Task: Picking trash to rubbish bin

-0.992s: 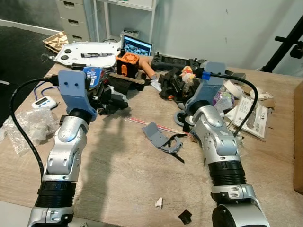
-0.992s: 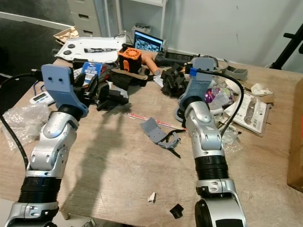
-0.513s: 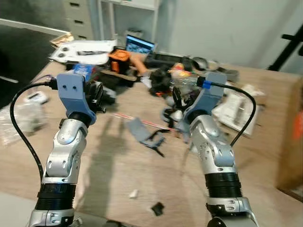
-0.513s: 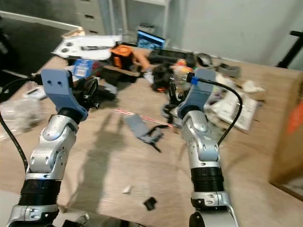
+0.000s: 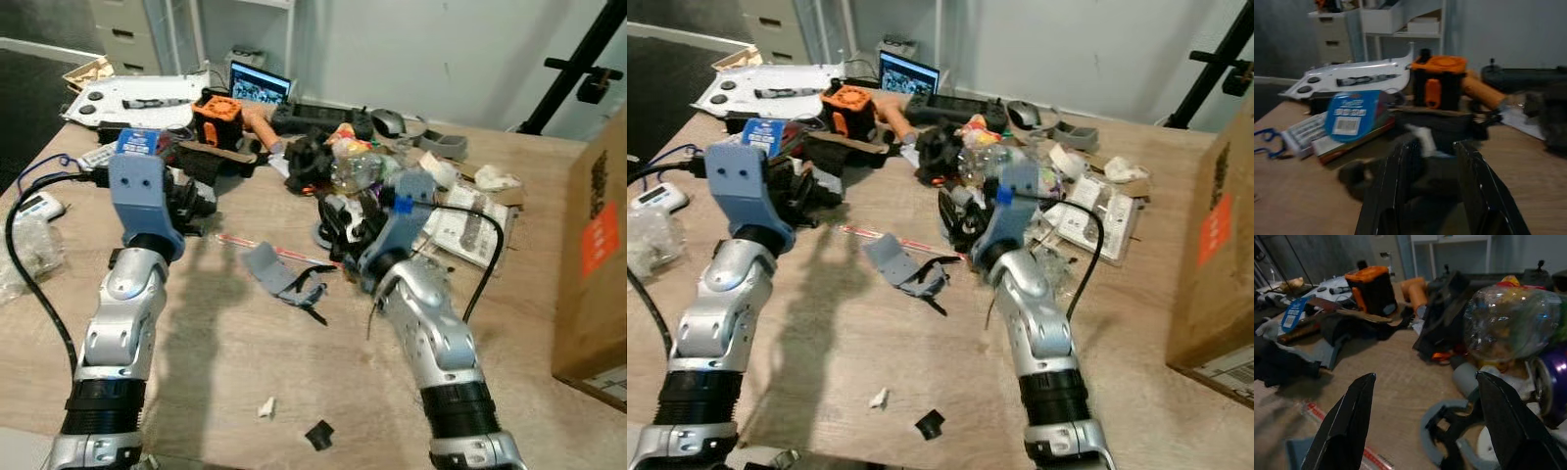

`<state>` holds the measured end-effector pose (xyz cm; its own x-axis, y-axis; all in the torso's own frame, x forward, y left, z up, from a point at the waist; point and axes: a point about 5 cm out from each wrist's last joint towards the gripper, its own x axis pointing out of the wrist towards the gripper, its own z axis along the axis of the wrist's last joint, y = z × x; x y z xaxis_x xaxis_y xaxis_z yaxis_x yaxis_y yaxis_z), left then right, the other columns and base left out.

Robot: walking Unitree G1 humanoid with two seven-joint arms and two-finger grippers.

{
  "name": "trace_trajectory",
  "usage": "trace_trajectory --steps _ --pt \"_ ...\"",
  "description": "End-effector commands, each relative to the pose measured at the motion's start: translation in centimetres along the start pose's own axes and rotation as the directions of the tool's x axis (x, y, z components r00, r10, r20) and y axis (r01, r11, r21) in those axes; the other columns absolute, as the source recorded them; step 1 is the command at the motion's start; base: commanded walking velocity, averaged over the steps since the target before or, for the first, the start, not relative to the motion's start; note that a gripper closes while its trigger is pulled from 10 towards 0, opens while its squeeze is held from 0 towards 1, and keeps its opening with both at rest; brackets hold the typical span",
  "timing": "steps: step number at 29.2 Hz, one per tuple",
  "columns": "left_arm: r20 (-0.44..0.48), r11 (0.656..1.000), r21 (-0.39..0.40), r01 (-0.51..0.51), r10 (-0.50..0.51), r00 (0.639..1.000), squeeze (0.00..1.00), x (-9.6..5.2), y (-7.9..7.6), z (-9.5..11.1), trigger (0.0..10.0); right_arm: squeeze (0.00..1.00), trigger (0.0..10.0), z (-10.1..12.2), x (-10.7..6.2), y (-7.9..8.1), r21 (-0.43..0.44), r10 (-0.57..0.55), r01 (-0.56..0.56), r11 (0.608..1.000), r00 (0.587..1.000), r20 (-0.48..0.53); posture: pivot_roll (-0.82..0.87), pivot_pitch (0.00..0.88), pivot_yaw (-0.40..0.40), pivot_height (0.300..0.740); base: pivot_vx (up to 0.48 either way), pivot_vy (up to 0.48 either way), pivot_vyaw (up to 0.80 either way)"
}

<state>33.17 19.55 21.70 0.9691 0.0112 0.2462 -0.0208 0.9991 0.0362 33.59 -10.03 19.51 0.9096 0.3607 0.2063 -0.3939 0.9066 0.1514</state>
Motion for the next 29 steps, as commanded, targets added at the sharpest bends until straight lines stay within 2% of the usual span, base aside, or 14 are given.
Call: trace_trajectory --steps 1,4,6,9,14,15,20,21,23,26,27,28,29 --pt "-0.012 1.000 0.016 0.012 -0.012 1.000 0.00 -0.4 0.1 -0.5 10.0 0.00 10.0 -0.9 -1.0 -0.5 0.000 -0.016 0.016 1.000 1.000 -0.013 0.04 0.183 -0.028 0.740 0.000 0.000 0.00" --pt "-0.017 1.000 0.012 0.017 -0.017 1.000 0.00 -0.7 0.1 -0.7 10.0 0.00 10.0 -1.8 -1.8 -1.0 0.001 -0.039 0.039 0.999 0.999 -0.036 0.05 0.172 -0.028 0.740 0.000 0.000 0.00" --pt "-0.030 1.000 -0.006 0.018 -0.018 0.999 0.00 -1.2 0.1 -1.4 10.0 0.00 10.0 -3.0 -3.2 -1.5 -0.010 -0.070 0.069 0.998 0.996 -0.063 0.05 0.192 -0.027 0.740 0.000 0.000 0.00" --pt "-0.039 0.999 -0.042 0.023 -0.025 0.999 0.00 -1.7 -0.1 -2.0 10.0 0.00 10.0 -3.2 -3.8 -1.3 -0.014 -0.066 0.065 0.998 0.997 -0.045 0.04 0.183 -0.020 0.740 0.000 0.000 0.00" --pt "-0.042 0.992 -0.089 0.087 -0.091 0.995 0.00 -2.5 -1.1 -2.9 10.0 0.00 10.0 -2.6 -3.9 -0.2 -0.001 -0.027 0.028 1.000 0.999 0.027 0.04 0.187 -0.021 0.740 0.000 0.000 0.00" --pt "-0.045 0.990 -0.092 0.102 -0.107 0.993 0.00 -2.8 -1.3 -3.0 10.0 0.00 10.0 -2.8 -4.0 -0.1 -0.016 -0.021 0.021 1.000 0.999 0.027 0.04 0.163 -0.019 0.740 0.000 0.000 0.00" --pt "-0.084 0.989 -0.062 0.131 -0.136 0.987 0.00 -3.5 -1.9 -3.7 10.0 0.00 10.0 -3.4 -4.6 -0.1 -0.028 -0.022 0.022 0.999 1.000 0.021 0.04 0.178 -0.023 0.740 0.000 0.000 0.00" --pt "-0.105 0.990 -0.082 0.111 -0.120 0.987 0.00 -3.6 -1.8 -3.9 10.0 0.00 10.0 -3.5 -4.8 0.1 -0.019 -0.013 0.014 1.000 1.000 0.019 0.04 0.184 -0.022 0.740 0.000 0.000 0.00" --pt "-0.081 0.978 -0.202 0.045 -0.063 0.995 0.00 -4.1 -1.0 -3.4 10.0 0.00 10.0 -3.4 -5.5 1.1 -0.039 0.084 -0.082 0.996 0.995 0.050 0.04 0.149 -0.021 0.740 0.000 0.000 0.00" --pt "-0.094 0.983 -0.170 0.067 -0.084 0.992 0.00 -4.1 -1.1 -3.5 10.0 0.00 10.0 -3.8 -5.6 1.4 -0.072 0.117 -0.115 0.991 0.993 0.018 0.04 0.160 -0.027 0.740 0.000 0.000 0.00" --pt "-0.087 0.986 -0.145 0.084 -0.098 0.991 0.00 -4.1 -1.2 -3.4 10.0 0.06 10.0 -4.0 -5.5 1.5 -0.077 0.131 -0.130 0.989 0.991 0.009 0.05 0.170 -0.030 0.740 0.000 0.000 0.00" --pt "-0.071 0.987 -0.137 0.085 -0.095 0.993 0.00 -4.1 -1.1 -3.3 10.0 1.00 10.0 -4.0 -5.5 1.8 -0.098 0.162 -0.161 0.982 0.987 0.000 0.04 0.165 -0.029 0.740 0.000 0.000 0.00" --pt "-0.071 0.987 -0.137 0.085 -0.095 0.993 0.00 -4.1 -1.1 -3.3 10.0 1.00 10.0 -4.0 -5.5 1.8 -0.098 0.162 -0.161 0.982 0.987 0.000 0.04 0.165 -0.029 0.740 0.000 0.000 0.00"
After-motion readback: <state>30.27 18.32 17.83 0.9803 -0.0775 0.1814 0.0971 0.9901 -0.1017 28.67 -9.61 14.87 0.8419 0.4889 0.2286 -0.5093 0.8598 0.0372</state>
